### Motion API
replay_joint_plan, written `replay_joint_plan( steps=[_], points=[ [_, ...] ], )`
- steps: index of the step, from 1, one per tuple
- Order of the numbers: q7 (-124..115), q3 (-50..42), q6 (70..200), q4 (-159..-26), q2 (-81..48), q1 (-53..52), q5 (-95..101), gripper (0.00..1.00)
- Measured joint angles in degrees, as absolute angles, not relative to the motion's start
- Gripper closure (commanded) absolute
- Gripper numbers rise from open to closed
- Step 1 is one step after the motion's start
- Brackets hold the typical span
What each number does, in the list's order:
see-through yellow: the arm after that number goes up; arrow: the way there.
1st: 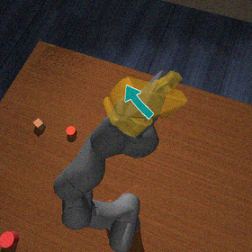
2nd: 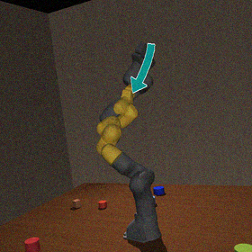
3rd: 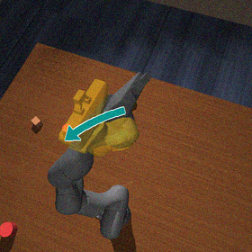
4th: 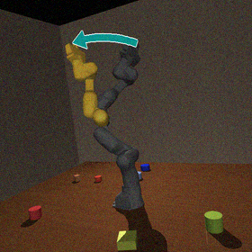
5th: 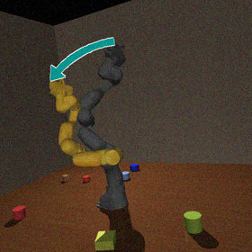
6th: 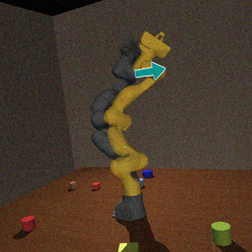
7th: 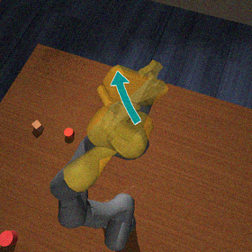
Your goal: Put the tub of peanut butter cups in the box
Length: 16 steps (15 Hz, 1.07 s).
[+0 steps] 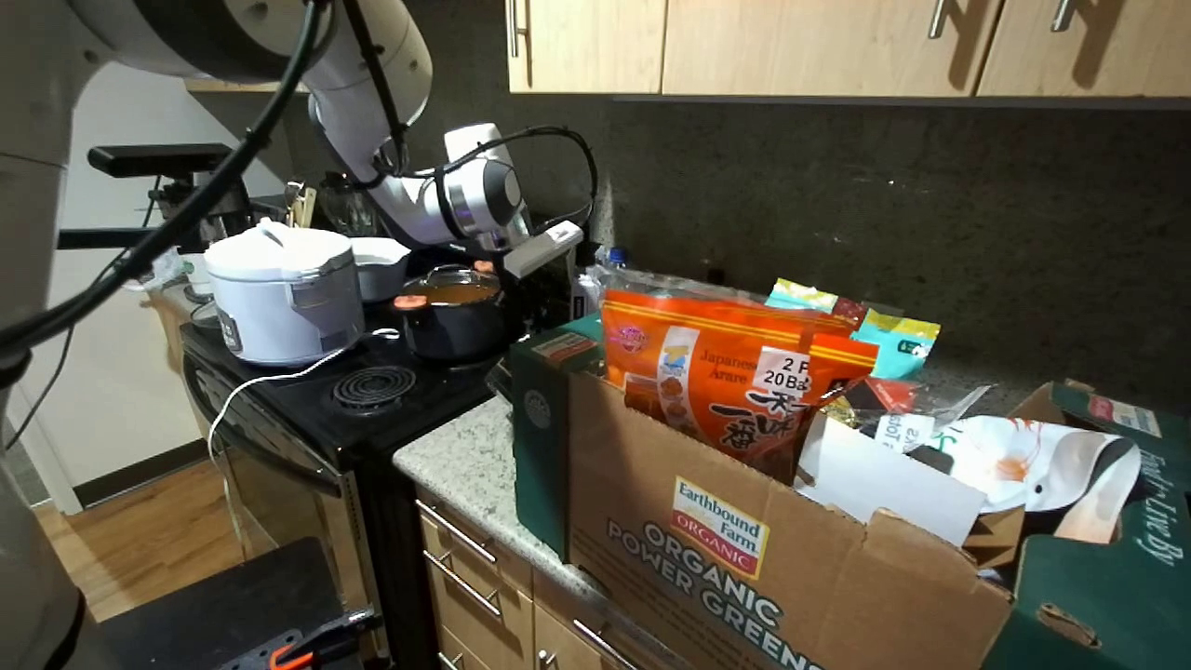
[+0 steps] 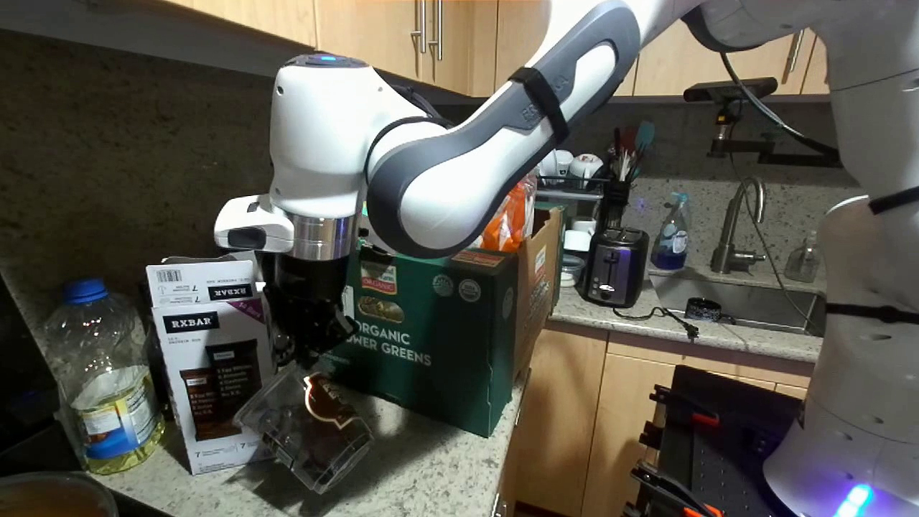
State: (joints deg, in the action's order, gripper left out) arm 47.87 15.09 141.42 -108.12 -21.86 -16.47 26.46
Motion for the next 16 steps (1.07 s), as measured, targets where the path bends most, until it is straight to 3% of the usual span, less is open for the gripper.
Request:
replay_joint_plan(
  steps=[16],
  points=[
    [37.6, 17.0, 124.6, -109.5, -7.6, -20.9, 37.4, 0.97]
  ],
)
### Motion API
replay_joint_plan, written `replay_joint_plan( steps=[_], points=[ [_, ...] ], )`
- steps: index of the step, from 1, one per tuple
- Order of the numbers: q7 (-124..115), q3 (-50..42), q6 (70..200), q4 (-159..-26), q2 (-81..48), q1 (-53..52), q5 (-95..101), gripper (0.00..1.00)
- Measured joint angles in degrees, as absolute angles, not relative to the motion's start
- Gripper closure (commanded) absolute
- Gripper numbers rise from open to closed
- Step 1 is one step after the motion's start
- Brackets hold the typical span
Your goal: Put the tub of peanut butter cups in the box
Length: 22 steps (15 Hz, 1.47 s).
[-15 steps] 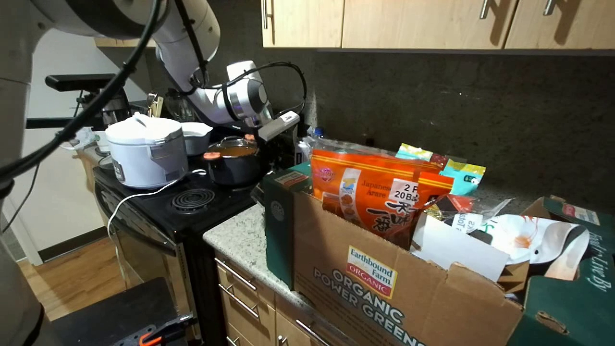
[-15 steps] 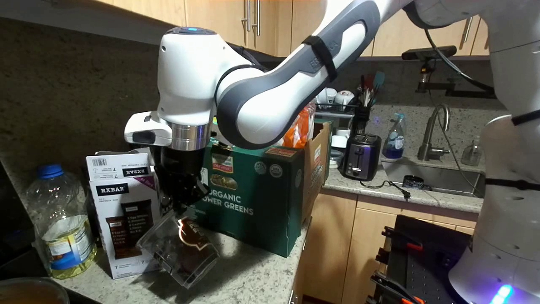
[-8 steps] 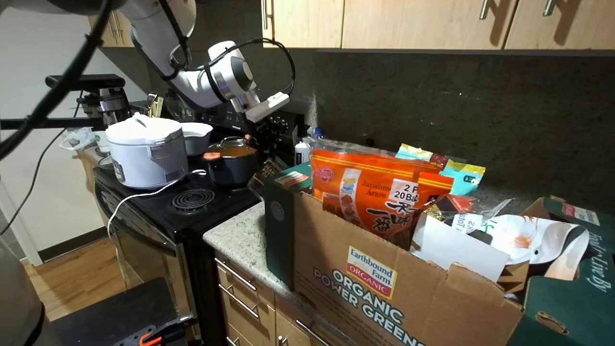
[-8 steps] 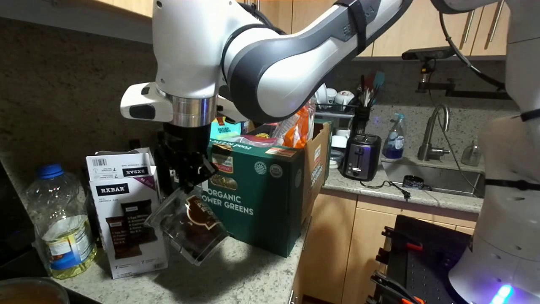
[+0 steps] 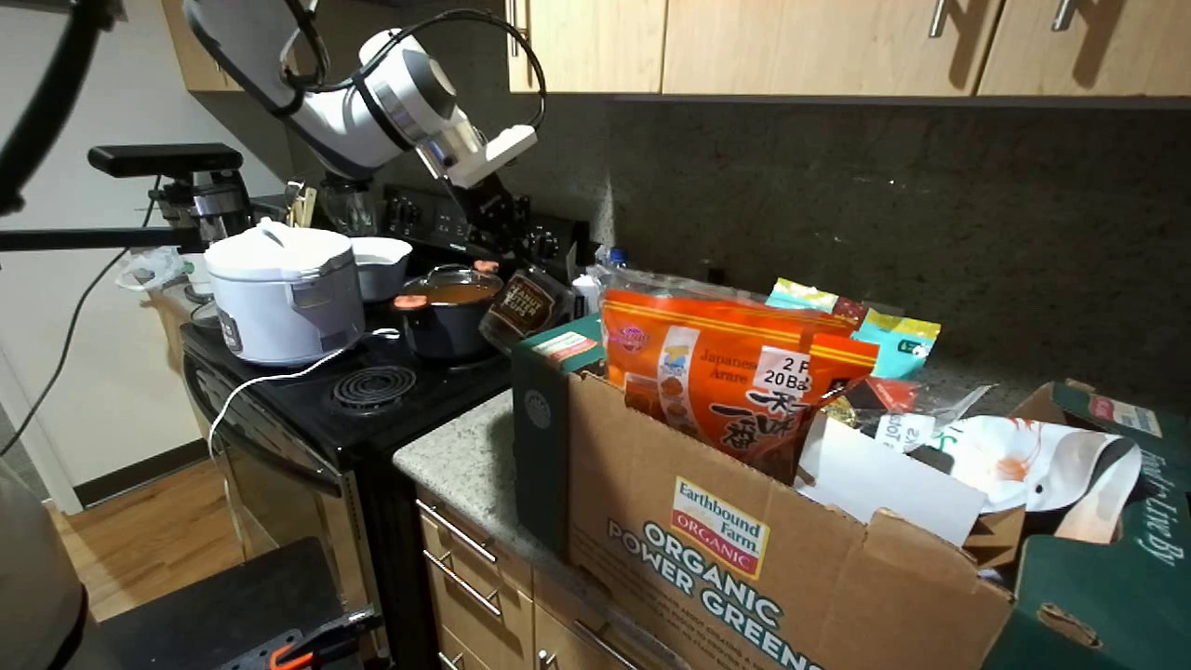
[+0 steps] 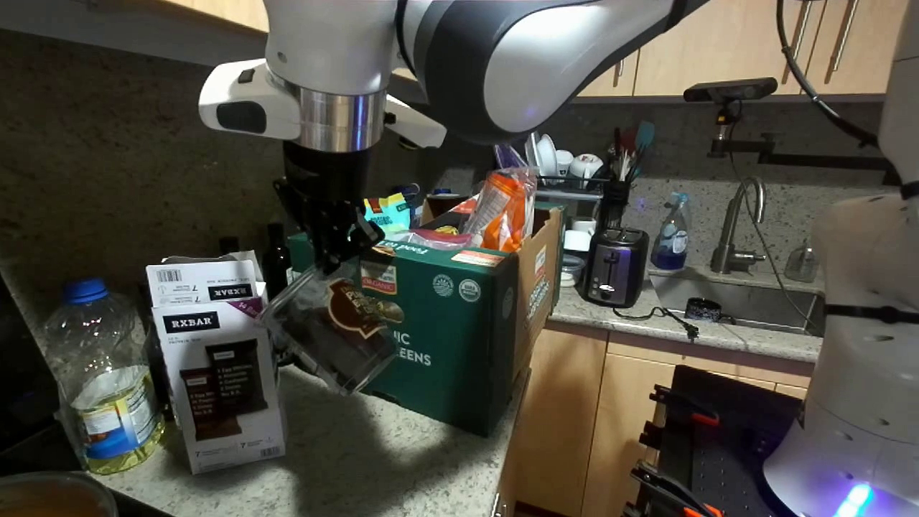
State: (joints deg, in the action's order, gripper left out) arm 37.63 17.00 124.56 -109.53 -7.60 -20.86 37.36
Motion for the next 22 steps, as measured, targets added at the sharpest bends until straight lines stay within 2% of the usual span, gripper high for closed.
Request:
replay_joint_plan(
  steps=[11, 22],
  points=[
    [31.9, 18.5, 114.6, -110.0, 0.1, -20.9, 40.7, 0.97],
    [29.9, 18.1, 110.8, -113.5, 9.6, -19.7, 42.0, 0.97]
  ],
)
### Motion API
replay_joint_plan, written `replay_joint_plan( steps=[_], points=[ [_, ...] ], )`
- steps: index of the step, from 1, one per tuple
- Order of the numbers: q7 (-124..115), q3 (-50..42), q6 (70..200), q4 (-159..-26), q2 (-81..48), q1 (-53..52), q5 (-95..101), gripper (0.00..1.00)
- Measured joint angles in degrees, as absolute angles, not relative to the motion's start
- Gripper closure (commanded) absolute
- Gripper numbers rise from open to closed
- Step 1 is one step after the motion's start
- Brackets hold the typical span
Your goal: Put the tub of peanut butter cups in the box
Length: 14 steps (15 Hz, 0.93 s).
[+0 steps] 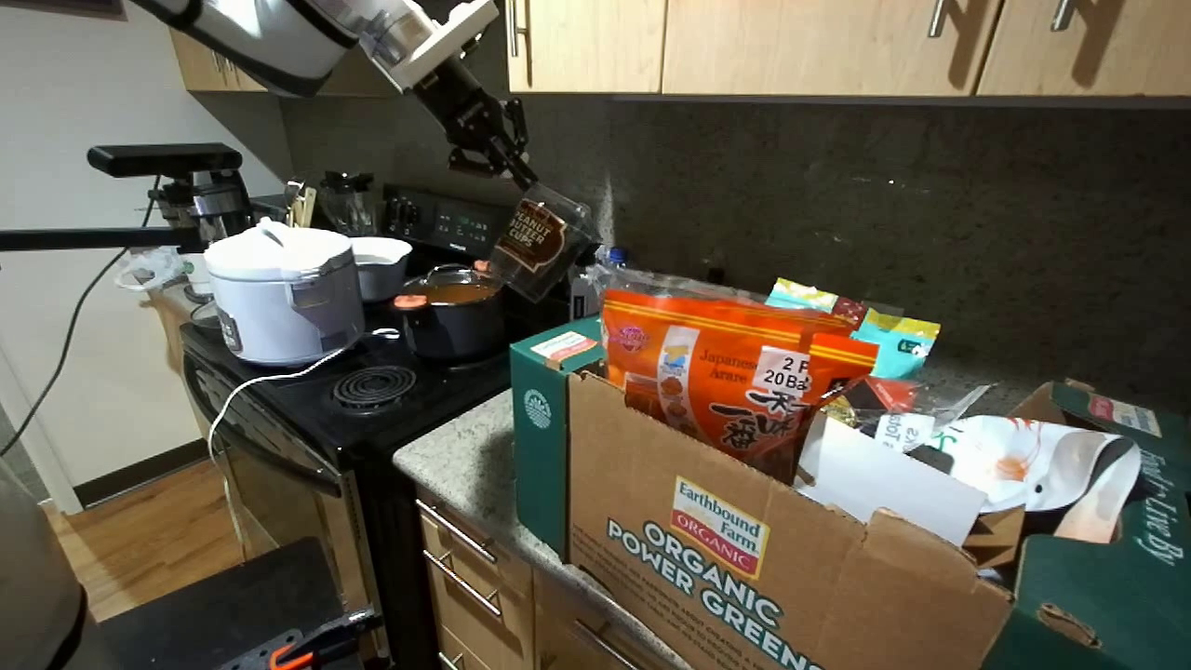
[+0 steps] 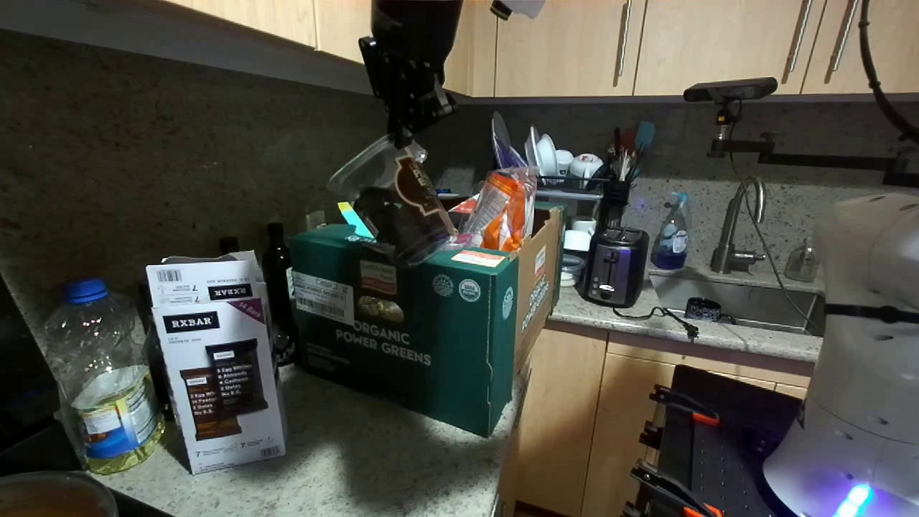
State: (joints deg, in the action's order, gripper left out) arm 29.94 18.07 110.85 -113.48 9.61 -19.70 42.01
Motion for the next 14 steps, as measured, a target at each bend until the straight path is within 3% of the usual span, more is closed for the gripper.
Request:
replay_joint_plan(
  steps=[12, 13, 14],
  points=[
    [20.8, 15.2, 108.8, -119.0, 19.9, -15.9, 42.3, 0.97],
    [20.1, 15.2, 108.5, -119.4, 20.4, -15.8, 42.6, 0.89],
    [19.4, 15.3, 108.0, -119.7, 20.7, -15.8, 43.1, 0.89]
  ],
)
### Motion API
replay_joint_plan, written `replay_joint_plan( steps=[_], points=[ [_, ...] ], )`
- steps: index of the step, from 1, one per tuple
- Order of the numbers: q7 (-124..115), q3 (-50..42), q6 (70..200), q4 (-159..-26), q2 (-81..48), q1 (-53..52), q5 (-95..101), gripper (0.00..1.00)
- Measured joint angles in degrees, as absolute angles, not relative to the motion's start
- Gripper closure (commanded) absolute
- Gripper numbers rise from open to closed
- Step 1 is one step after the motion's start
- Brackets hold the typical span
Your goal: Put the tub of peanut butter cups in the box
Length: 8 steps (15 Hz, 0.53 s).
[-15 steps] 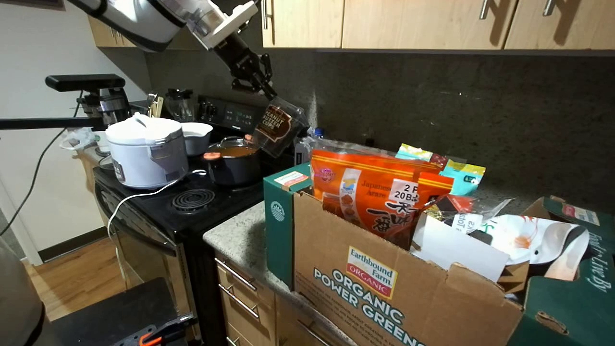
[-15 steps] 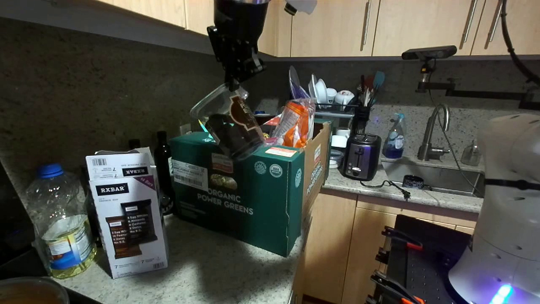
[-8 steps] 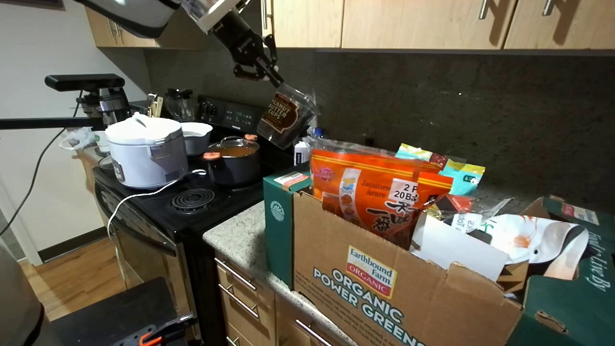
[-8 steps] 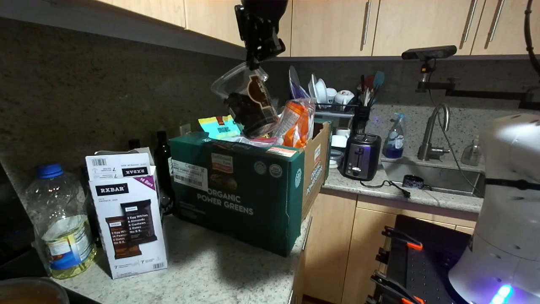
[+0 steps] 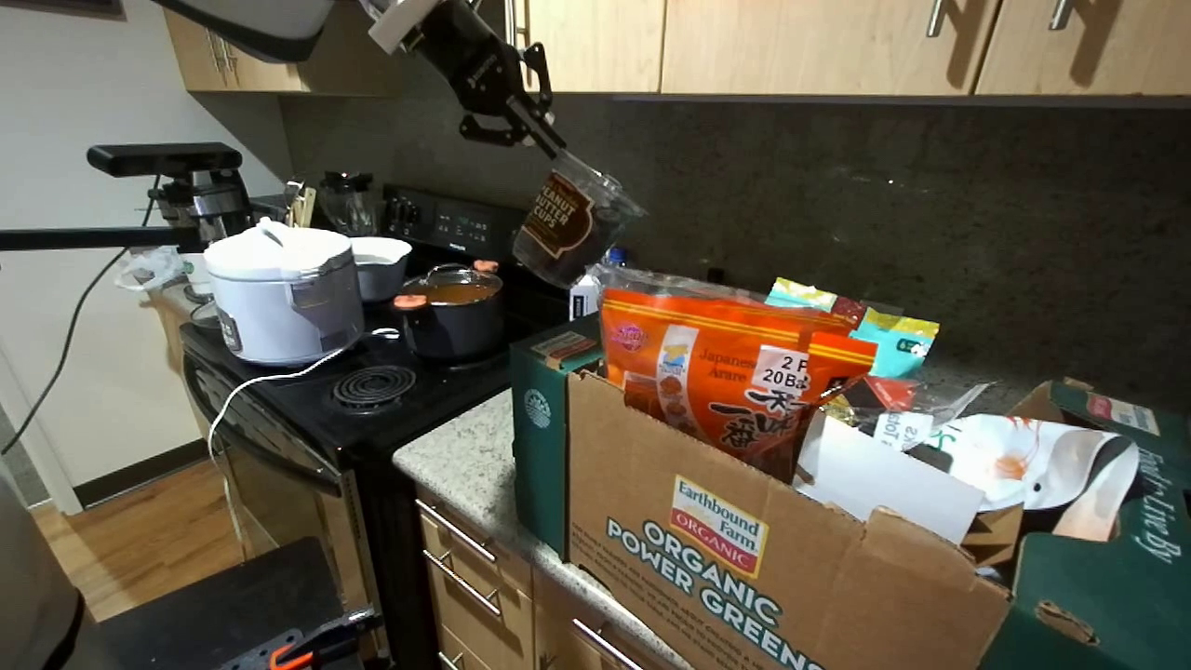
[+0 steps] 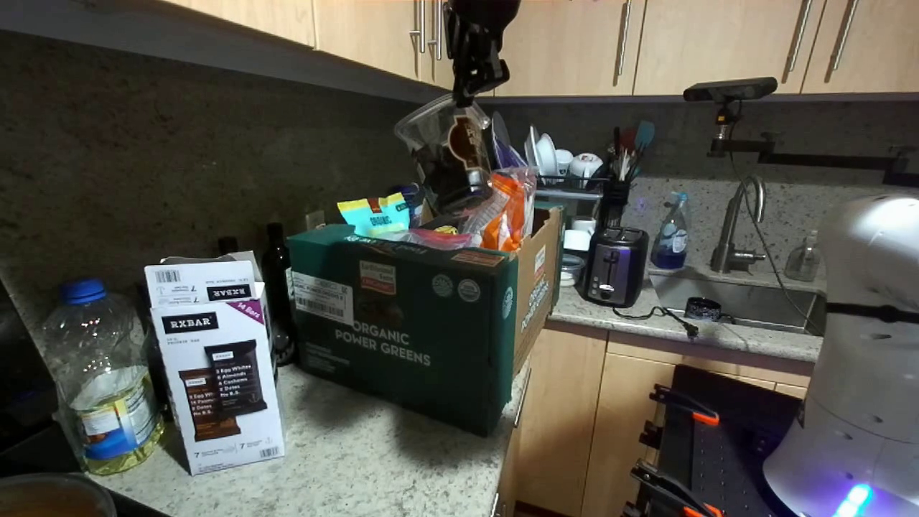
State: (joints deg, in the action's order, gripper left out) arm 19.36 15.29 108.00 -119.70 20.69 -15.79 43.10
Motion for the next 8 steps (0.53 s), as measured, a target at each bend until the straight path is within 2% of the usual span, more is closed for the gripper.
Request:
replay_joint_plan(
  steps=[8],
  points=[
    [18.0, 15.7, 107.0, -120.0, 21.0, -15.8, 43.7, 0.89]
  ],
)
